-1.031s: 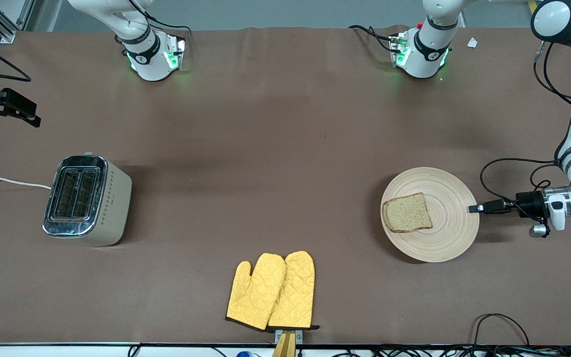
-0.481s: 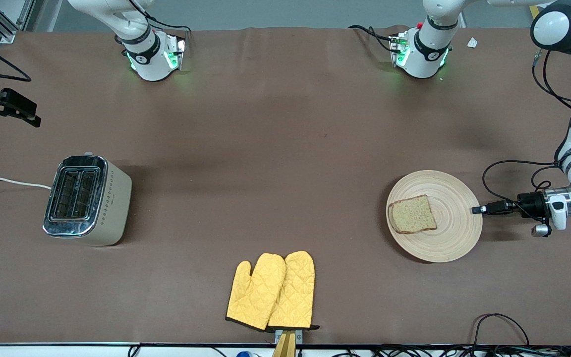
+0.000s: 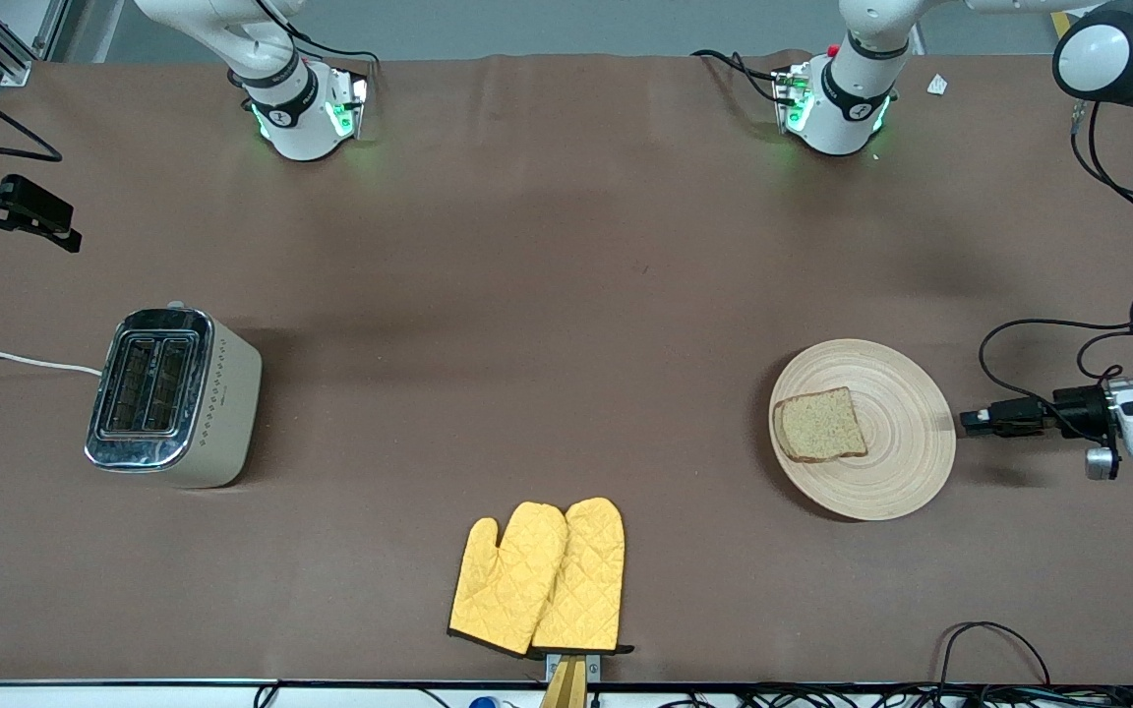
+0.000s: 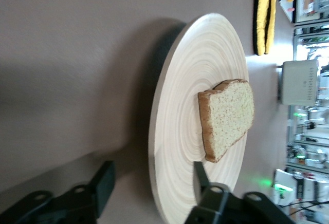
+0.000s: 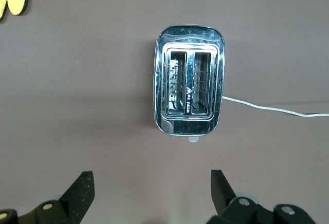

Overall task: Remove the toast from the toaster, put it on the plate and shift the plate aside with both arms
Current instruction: 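Release the plate rim and pull the left gripper back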

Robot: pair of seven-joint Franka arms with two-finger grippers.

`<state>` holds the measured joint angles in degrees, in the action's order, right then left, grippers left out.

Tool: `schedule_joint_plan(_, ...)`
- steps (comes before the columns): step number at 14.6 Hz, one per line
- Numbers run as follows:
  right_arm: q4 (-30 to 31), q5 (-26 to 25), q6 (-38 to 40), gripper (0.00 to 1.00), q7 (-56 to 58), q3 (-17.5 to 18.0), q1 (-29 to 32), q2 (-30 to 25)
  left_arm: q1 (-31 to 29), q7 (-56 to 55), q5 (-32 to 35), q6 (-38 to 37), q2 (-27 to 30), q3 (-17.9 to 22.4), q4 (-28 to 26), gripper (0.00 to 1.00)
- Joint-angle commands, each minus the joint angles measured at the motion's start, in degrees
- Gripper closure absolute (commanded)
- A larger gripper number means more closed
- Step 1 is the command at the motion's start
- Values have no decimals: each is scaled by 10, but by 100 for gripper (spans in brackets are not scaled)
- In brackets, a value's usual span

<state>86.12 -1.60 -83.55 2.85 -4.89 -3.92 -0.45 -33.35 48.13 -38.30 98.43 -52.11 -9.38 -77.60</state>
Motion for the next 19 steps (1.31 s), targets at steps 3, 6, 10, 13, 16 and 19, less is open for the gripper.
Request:
schedule_joint_plan(3, 4, 8, 2, 0, 0, 4, 8, -5, 6, -1, 81, -34, 44, 0, 59, 0)
schedule_joint_plan(6, 4, 8, 1, 0, 0, 4, 8, -5, 36, -4, 110, -33, 74, 0, 67, 0)
schedule_joint_plan(10, 4, 22, 2, 0, 0, 1, 9, -5, 93, -72, 184, -30, 155, 2, 66, 0)
schedule_joint_plan(13, 3, 22, 2, 0, 0, 1, 9, -5, 139, -174, 240, -30, 205, 0, 65, 0)
schedule_joint_plan(16, 3, 23, 1, 0, 0, 1, 9, -5, 186, -260, 304, -33, 246, -1, 63, 0)
schedule_joint_plan(19, 4, 23, 1, 0, 0, 1, 9, -5, 216, -333, 313, -73, 285, -3, 61, 0)
